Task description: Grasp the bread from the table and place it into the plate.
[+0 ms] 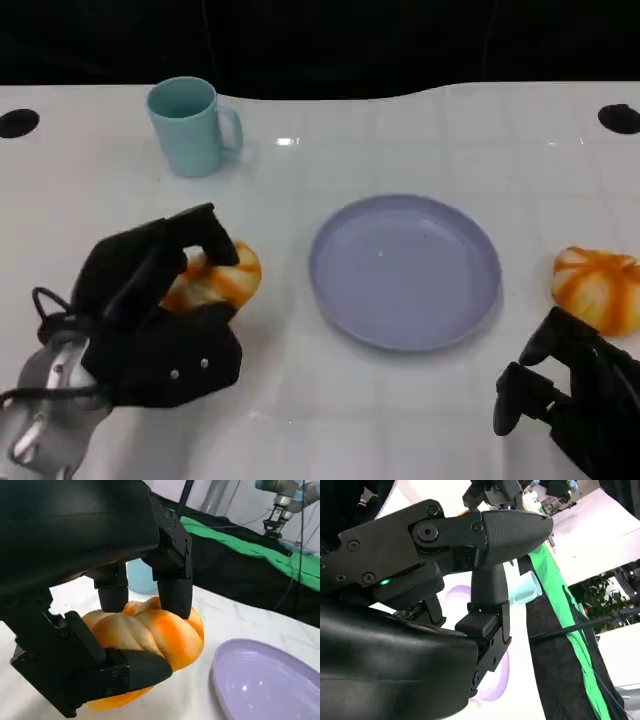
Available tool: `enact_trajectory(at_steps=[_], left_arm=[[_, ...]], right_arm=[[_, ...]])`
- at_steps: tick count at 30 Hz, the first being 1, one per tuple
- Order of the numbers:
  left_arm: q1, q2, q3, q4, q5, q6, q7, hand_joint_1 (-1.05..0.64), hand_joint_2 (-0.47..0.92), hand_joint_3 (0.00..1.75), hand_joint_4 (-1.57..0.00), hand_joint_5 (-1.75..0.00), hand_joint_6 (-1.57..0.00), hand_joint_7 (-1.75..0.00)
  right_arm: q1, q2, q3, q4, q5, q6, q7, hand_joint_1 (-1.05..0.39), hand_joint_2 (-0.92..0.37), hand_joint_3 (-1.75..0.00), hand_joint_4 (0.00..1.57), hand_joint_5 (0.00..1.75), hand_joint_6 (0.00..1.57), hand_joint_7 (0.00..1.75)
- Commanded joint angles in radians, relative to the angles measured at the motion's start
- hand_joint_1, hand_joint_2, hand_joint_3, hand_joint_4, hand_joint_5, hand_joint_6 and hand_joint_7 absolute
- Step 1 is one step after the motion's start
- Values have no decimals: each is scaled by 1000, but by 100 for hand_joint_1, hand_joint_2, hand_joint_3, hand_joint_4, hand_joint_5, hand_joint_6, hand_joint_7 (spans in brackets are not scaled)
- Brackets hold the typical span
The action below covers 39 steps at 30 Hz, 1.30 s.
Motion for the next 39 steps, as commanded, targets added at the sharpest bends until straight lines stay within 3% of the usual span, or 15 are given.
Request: enact_trajectory(at_steps=[1, 9, 14, 21, 28, 39], left_arm=[[-66, 8, 7, -5, 1, 0, -19, -18, 42, 134, -86, -175, -70, -175], [-158, -24, -20, 71, 9, -65, 0, -17, 41, 126, -84, -175, -69, -175], [-205, -70, -50, 141, 25, -120, 40, -19, 40, 140, -89, -175, -73, -175], [-260, -135, -92, 206, 76, -143, 92, -17, 34, 146, -92, -175, -73, -175], [-331, -191, -134, 336, 100, -194, 142, -13, 36, 143, -92, -175, -73, -175], [-462, -277, -204, 536, 135, -218, 185, -19, 41, 135, -93, -175, -72, -175]], right_arm=[[-2, -7, -8, 7, 3, -10, 6, -61, -92, -36, 74, 175, 58, 162], [-3, -10, -8, 7, 5, -2, 10, -60, -92, -38, 75, 175, 61, 159], [-3, -8, -13, 12, 19, -1, 25, -60, -92, -38, 75, 175, 61, 158], [0, -14, -10, 5, 13, 2, 24, -60, -92, -39, 75, 175, 58, 162], [8, -11, -8, -1, 7, -2, 25, -60, -92, -39, 74, 175, 58, 163], [20, -7, -5, -16, 8, -4, 23, -61, -92, -35, 75, 175, 60, 160]])
